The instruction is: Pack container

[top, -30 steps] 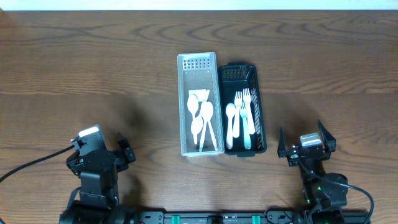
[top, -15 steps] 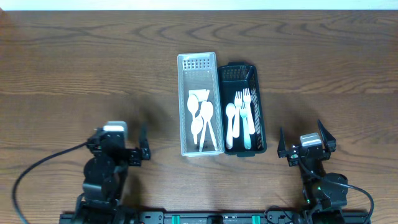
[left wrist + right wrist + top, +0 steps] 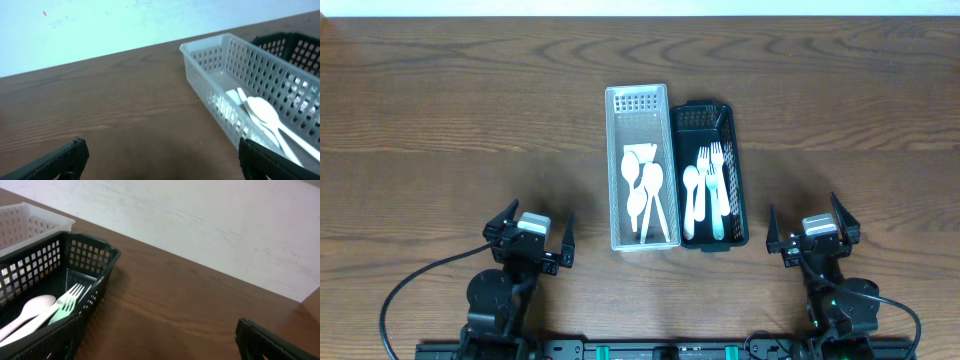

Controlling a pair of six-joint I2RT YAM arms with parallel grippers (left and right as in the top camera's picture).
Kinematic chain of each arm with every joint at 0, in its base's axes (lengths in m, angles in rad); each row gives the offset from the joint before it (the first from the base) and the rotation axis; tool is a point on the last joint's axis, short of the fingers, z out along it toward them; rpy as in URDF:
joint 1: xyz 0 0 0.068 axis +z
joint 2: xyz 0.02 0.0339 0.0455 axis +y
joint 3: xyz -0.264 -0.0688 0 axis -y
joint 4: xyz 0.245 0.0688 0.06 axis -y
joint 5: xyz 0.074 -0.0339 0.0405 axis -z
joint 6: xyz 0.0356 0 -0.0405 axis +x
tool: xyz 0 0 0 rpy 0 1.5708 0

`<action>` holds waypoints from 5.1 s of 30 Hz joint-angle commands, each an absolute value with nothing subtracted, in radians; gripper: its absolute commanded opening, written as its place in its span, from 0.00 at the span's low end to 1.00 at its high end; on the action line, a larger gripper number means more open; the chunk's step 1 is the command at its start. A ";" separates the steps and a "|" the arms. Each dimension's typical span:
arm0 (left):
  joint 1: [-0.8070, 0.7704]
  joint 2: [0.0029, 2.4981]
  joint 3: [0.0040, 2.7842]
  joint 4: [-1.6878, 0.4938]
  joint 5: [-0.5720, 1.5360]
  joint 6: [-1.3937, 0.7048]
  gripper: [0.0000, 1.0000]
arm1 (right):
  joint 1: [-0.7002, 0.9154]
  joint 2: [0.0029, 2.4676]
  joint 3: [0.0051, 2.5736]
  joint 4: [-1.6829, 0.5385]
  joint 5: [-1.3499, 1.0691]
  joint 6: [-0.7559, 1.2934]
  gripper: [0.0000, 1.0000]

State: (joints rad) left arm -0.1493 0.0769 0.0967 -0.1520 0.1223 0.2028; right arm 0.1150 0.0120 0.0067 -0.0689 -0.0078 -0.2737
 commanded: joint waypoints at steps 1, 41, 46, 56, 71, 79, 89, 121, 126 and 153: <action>-0.123 0.029 0.059 -0.147 0.151 0.240 0.98 | 0.108 0.005 0.006 -0.074 -0.012 -0.282 0.99; -0.034 0.001 0.004 -0.046 0.287 0.167 0.98 | 0.108 0.005 0.006 -0.074 -0.012 -0.282 0.99; -0.034 0.001 0.004 -0.046 0.287 0.167 0.98 | 0.108 0.005 0.006 -0.074 -0.012 -0.282 0.99; -0.034 0.001 0.004 -0.038 0.282 0.117 0.98 | 0.108 0.005 0.006 -0.074 -0.012 -0.282 0.99; -0.034 0.001 0.004 -0.060 -0.109 -0.290 0.98 | 0.108 0.005 0.006 -0.074 -0.012 -0.282 0.99; -0.037 0.002 0.004 -0.064 -0.084 -0.282 0.98 | 0.108 0.005 0.006 -0.074 -0.012 -0.282 0.99; -0.115 0.002 0.004 -0.066 -0.060 -0.232 0.98 | 0.108 0.005 0.006 -0.074 -0.012 -0.282 0.99; -0.121 0.002 0.004 -0.066 0.060 -0.053 0.98 | 0.108 0.005 0.006 -0.074 -0.012 -0.282 0.99; -0.121 0.004 0.004 -0.066 0.060 -0.053 0.98 | 0.108 0.005 0.006 -0.074 -0.012 -0.282 0.99; -0.121 0.004 0.004 -0.066 0.060 -0.053 0.98 | 0.108 0.005 0.006 -0.074 -0.012 -0.282 0.99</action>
State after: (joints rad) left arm -0.1249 0.0101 0.0250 -0.0368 0.0528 -0.0700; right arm 0.1150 0.0120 0.0067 -0.0689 -0.0078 -0.2737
